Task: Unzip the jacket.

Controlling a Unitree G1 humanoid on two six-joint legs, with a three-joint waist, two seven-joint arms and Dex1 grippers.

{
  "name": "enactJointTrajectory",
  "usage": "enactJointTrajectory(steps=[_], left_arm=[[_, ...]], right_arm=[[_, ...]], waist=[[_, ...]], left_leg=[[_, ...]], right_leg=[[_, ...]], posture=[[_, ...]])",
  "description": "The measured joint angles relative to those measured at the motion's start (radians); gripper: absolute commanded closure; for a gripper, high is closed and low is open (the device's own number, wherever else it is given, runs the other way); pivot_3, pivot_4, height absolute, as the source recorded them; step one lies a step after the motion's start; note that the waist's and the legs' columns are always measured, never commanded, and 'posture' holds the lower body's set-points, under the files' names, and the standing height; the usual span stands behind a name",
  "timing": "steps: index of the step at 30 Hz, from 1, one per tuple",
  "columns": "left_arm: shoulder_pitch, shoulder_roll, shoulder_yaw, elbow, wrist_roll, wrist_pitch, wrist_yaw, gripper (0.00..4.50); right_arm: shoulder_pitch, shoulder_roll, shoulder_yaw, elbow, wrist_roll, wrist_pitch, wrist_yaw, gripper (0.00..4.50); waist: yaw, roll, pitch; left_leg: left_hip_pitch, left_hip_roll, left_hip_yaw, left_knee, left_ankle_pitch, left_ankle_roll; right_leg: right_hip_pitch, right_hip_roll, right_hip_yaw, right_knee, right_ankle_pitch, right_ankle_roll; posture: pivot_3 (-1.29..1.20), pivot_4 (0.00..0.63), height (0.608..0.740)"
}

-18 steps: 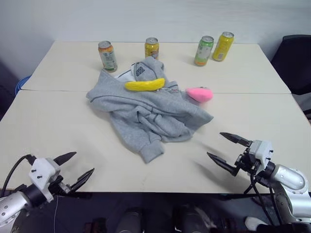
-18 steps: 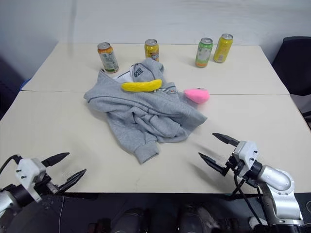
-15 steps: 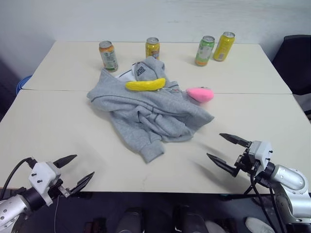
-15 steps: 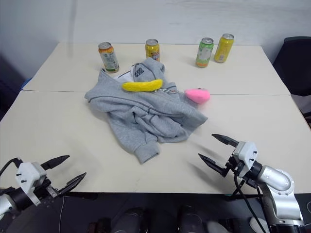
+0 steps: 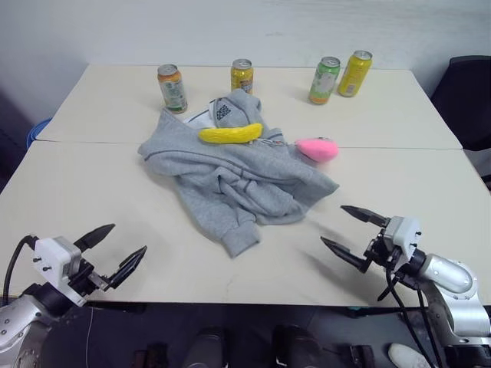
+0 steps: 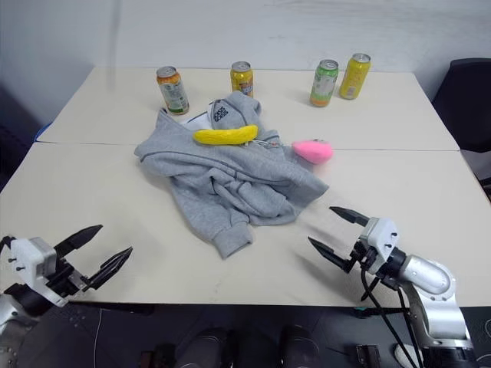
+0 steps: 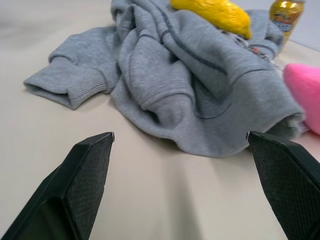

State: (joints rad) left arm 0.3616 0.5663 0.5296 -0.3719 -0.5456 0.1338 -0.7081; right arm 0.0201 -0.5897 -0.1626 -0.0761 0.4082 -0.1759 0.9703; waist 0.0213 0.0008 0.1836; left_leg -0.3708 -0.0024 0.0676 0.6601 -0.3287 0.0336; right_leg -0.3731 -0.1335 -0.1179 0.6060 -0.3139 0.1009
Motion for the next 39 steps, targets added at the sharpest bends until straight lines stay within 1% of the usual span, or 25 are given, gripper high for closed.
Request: enactJointTrajectory(steps=[3, 7, 10, 12, 13, 14, 15, 16, 18, 19, 20, 21, 23, 26, 28, 31, 32, 33, 34, 36, 38, 39], left_arm=[[-0.015, 0.006, 0.000, 0.001, -0.008, 0.039, 0.001, 0.00], [-0.090, 0.008, -0.001, 0.035, -0.071, 0.121, -0.002, 0.00], [-0.281, 0.021, -0.038, 0.074, -0.119, 0.212, 0.038, 0.00], [-0.449, 0.025, -0.099, 0.131, -0.108, 0.250, 0.073, 0.00], [-0.570, 0.025, -0.148, 0.184, -0.084, 0.262, 0.090, 0.00], [-0.626, 0.025, -0.174, 0.211, -0.068, 0.265, 0.098, 0.00], [-0.719, 0.022, -0.226, 0.276, -0.030, 0.262, 0.098, 0.00], [-0.861, 0.011, -0.297, 0.399, 0.031, 0.245, 0.094, 0.00], [-1.003, -0.017, -0.358, 0.544, 0.095, 0.207, 0.083, 0.00], [-1.134, -0.048, -0.405, 0.698, 0.143, 0.161, 0.057, 0.00], [-1.181, -0.054, -0.424, 0.756, 0.165, 0.134, 0.043, 0.00], [-1.255, -0.067, -0.461, 0.865, 0.209, 0.079, 0.014, 0.00], [-1.423, -0.102, -0.541, 1.148, 0.322, -0.053, -0.024, 0.00], [-1.534, -0.147, -0.591, 1.400, 0.421, -0.169, -0.032, 0.00], [-1.583, -0.173, -0.608, 1.533, 0.473, -0.203, -0.021, 0.00], [-1.619, -0.197, -0.604, 1.634, 0.502, -0.228, -0.016, 0.00], [-1.629, -0.201, -0.600, 1.649, 0.511, -0.227, -0.016, 0.29], [-1.633, -0.202, -0.597, 1.652, 0.514, -0.227, -0.016, 0.37], [-1.646, -0.208, -0.594, 1.668, 0.520, -0.218, -0.012, 0.54], [-1.660, -0.225, -0.573, 1.685, 0.522, -0.193, 0.010, 1.13], [-1.662, -0.244, -0.505, 1.702, 0.490, -0.156, 0.029, 1.83], [-1.662, -0.245, -0.487, 1.707, 0.478, -0.146, 0.029, 2.07]], right_arm=[[-0.008, 0.019, 0.000, 0.002, 0.001, -0.036, 0.004, 0.06], [-0.008, 0.078, 0.000, -0.011, 0.027, -0.026, -0.030, 0.06], [-0.038, 0.139, 0.000, -0.061, 0.054, -0.010, -0.102, 0.06], [-0.051, 0.145, -0.008, -0.073, 0.054, -0.021, -0.123, 0.06], [-0.062, 0.154, -0.009, -0.075, 0.053, -0.026, -0.133, 0.06], [-0.070, 0.156, -0.006, -0.075, 0.053, -0.027, -0.136, 0.06], [-0.071, 0.157, -0.011, -0.073, 0.053, -0.034, -0.141, 0.06], [-0.079, 0.157, -0.014, -0.062, 0.052, -0.039, -0.145, 0.06], [-0.092, 0.157, -0.016, -0.047, 0.050, -0.044, -0.146, 0.06], [-0.097, 0.157, -0.019, -0.028, 0.048, -0.046, -0.147, 0.06], [-0.104, 0.158, -0.016, -0.021, 0.045, -0.046, -0.147, 0.06], [-0.105, 0.158, -0.019, -0.013, 0.044, -0.050, -0.148, 0.06], [-0.104, 0.162, -0.024, 0.000, 0.043, -0.062, -0.154, 0.06], [-0.085, 0.177, -0.036, -0.010, 0.046, -0.065, -0.172, 0.06], [-0.050, 0.198, -0.040, -0.040, 0.048, -0.065, -0.195, 0.06], [-0.006, 0.215, -0.040, -0.092, 0.047, -0.064, -0.226, 0.06], [0.001, 0.219, -0.041, -0.107, 0.047, -0.064, -0.237, 0.00], [0.005, 0.222, -0.041, -0.116, 0.046, -0.065, -0.242, 0.00], [0.016, 0.228, -0.042, -0.127, 0.045, -0.066, -0.250, 0.00], [0.039, 0.243, -0.041, -0.145, 0.040, -0.069, -0.269, 0.00], [0.045, 0.250, -0.040, -0.160, 0.032, -0.069, -0.287, 0.00], [0.045, 0.250, -0.040, -0.166, 0.032, -0.069, -0.293, 0.00]], waist=[[-0.001, 0.000, 0.000], [-0.001, 0.000, 0.000], [0.006, 0.000, 0.000], [0.014, 0.000, 0.000], [0.016, -0.001, 0.000], [0.013, -0.002, 0.000], [0.011, -0.002, 0.000], [0.010, -0.002, 0.000], [0.005, -0.003, 0.000], [0.005, -0.004, 0.001], [0.003, -0.004, 0.001], [0.000, -0.004, 0.001], [-0.001, -0.004, 0.001], [-0.009, -0.005, 0.002], [-0.007, -0.006, 0.002], [-0.009, -0.007, 0.003], [-0.009, -0.009, 0.004], [-0.008, -0.010, 0.005], [-0.007, -0.010, 0.005], [-0.003, -0.010, 0.005], [-0.001, -0.010, 0.005], [-0.001, -0.011, 0.005]], left_leg=[[0.000, 0.000, 0.001, 0.000, 0.000, 0.000], [0.000, 0.000, 0.000, 0.001, 0.000, 0.000], [0.000, 0.000, -0.002, 0.005, 0.001, -0.001], [0.000, -0.002, -0.003, 0.005, 0.002, 0.000], [0.000, -0.003, -0.002, 0.005, 0.002, 0.000], [0.000, -0.003, -0.002, 0.005, 0.002, 0.000], [0.000, -0.004, -0.001, 0.005, 0.002, 0.001], [-0.001, -0.004, 0.000, 0.005, 0.003, 0.001], [-0.001, -0.005, 0.003, 0.005, 0.003, 0.002], [-0.002, -0.005, 0.003, 0.005, 0.004, 0.002], [-0.003, -0.004, 0.004, 0.005, 0.004, 0.002], [-0.002, -0.004, 0.005, 0.004, 0.004, 0.002], [-0.003, -0.003, 0.007, 0.004, 0.004, 0.002], [-0.002, -0.003, 0.007, 0.003, 0.004, 0.002], [-0.003, -0.002, 0.007, 0.003, 0.004, 0.002], [-0.003, -0.002, 0.007, 0.005, 0.004, 0.002], [-0.003, -0.003, 0.007, 0.006, 0.004, 0.003], [-0.003, -0.003, 0.007, 0.006, 0.004, 0.003], [-0.003, -0.003, 0.007, 0.007, 0.004, 0.003], [-0.003, -0.003, 0.007, 0.007, 0.004, 0.003], [-0.003, -0.003, 0.007, 0.007, 0.004, 0.003], [-0.003, -0.004, 0.007, 0.007, 0.004, 0.003]], right_leg=[[0.000, 0.000, 0.000, 0.001, 0.000, 0.000], [0.000, 0.001, 0.000, 0.002, 0.000, 0.000], [0.000, 0.000, 0.000, 0.005, 0.000, 0.000], [0.001, 0.000, -0.001, 0.006, 0.000, 0.001], [0.001, 0.001, -0.001, 0.007, 0.001, 0.001], [0.001, 0.002, 0.000, 0.010, 0.001, 0.001], [0.001, 0.003, 0.000, 0.011, 0.001, 0.001], [0.000, 0.005, -0.002, 0.011, 0.001, 0.001], [-0.001, 0.007, -0.007, 0.011, 0.001, 0.002], [-0.001, 0.007, -0.009, 0.011, 0.001, 0.002], [-0.002, 0.007, -0.010, 0.009, 0.001, 0.002], [-0.002, 0.007, -0.010, 0.009, 0.001, 0.002], [-0.003, 0.008, -0.012, 0.007, 0.001, 0.003], [-0.003, 0.008, -0.012, 0.007, 0.001, 0.003], [-0.003, 0.009, -0.012, 0.007, 0.001, 0.003], [-0.004, 0.008, -0.011, 0.009, 0.001, 0.004], [-0.004, 0.007, -0.011, 0.011, 0.001, 0.004], [-0.004, 0.006, -0.011, 0.011, 0.001, 0.004], [-0.004, 0.006, -0.011, 0.012, 0.001, 0.004], [-0.004, 0.005, -0.011, 0.012, 0.001, 0.004], [-0.004, 0.004, -0.011, 0.012, 0.001, 0.004], [-0.004, 0.004, -0.011, 0.012, 0.001, 0.004]], posture=[[0.00, 0.150, 0.740], [0.00, 0.150, 0.740], [0.00, 0.150, 0.740], [0.00, 0.150, 0.740], [0.00, 0.150, 0.740], [0.00, 0.150, 0.740], [0.00, 0.150, 0.740], [0.00, 0.150, 0.740], [0.00, 0.150, 0.740], [0.00, 0.150, 0.740], [0.00, 0.150, 0.740], [0.00, 0.150, 0.740], [0.00, 0.150, 0.740], [0.00, 0.150, 0.740], [0.00, 0.150, 0.740], [0.00, 0.150, 0.740], [0.00, 0.150, 0.740], [0.00, 0.150, 0.740], [0.00, 0.150, 0.740], [0.00, 0.150, 0.740], [0.00, 0.150, 0.740], [0.00, 0.150, 0.740]])
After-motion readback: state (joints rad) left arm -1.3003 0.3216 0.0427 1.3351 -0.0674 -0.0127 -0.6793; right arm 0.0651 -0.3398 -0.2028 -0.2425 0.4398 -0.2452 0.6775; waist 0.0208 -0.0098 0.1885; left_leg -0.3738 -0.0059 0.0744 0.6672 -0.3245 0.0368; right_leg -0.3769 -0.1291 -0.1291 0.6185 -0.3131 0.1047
